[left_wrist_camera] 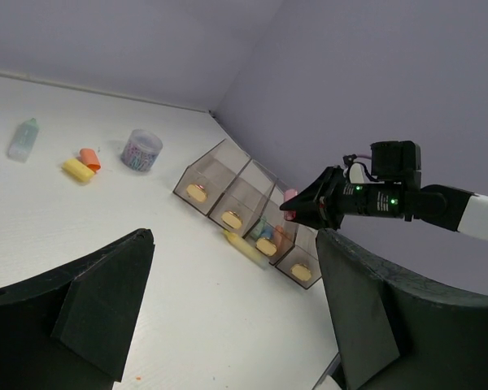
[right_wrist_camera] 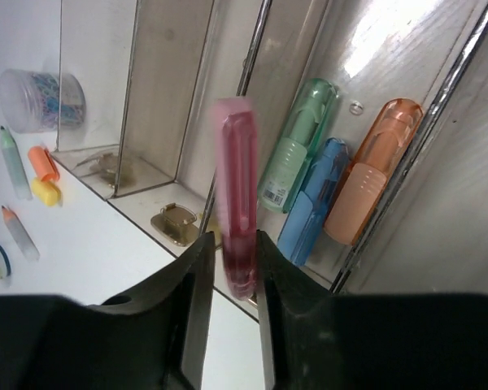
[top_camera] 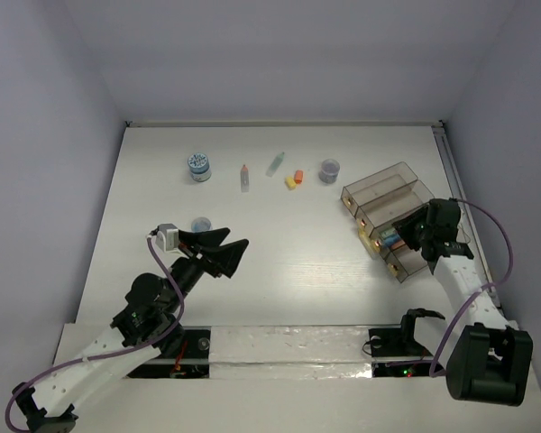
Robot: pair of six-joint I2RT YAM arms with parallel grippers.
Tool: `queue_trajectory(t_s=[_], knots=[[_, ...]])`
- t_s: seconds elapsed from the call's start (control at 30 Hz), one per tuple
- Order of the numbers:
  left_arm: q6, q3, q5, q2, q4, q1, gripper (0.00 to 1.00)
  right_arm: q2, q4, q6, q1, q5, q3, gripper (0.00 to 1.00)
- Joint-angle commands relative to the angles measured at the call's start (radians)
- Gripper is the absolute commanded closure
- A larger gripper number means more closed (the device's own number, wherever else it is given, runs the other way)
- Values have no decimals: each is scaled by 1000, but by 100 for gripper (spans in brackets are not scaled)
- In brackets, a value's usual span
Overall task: Sort the stationery into containers
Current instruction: Place the pen in the storage box.
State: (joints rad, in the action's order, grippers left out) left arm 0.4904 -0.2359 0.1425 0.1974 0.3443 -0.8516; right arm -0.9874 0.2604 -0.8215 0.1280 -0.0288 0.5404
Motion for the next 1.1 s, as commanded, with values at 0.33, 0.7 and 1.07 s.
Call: queue_trajectory(t_s=[0.33, 0.7, 1.07], knots=[[-4, 6, 2, -27, 19, -4, 22, 119, 14, -24, 7, 37, -2, 44], [-9, -19, 77, 10, 7, -4, 24, -114, -211, 277, -394, -168, 282, 67], [33, -112, 213, 91, -70, -4, 49, -725, -366, 533, -703, -364, 849, 96]])
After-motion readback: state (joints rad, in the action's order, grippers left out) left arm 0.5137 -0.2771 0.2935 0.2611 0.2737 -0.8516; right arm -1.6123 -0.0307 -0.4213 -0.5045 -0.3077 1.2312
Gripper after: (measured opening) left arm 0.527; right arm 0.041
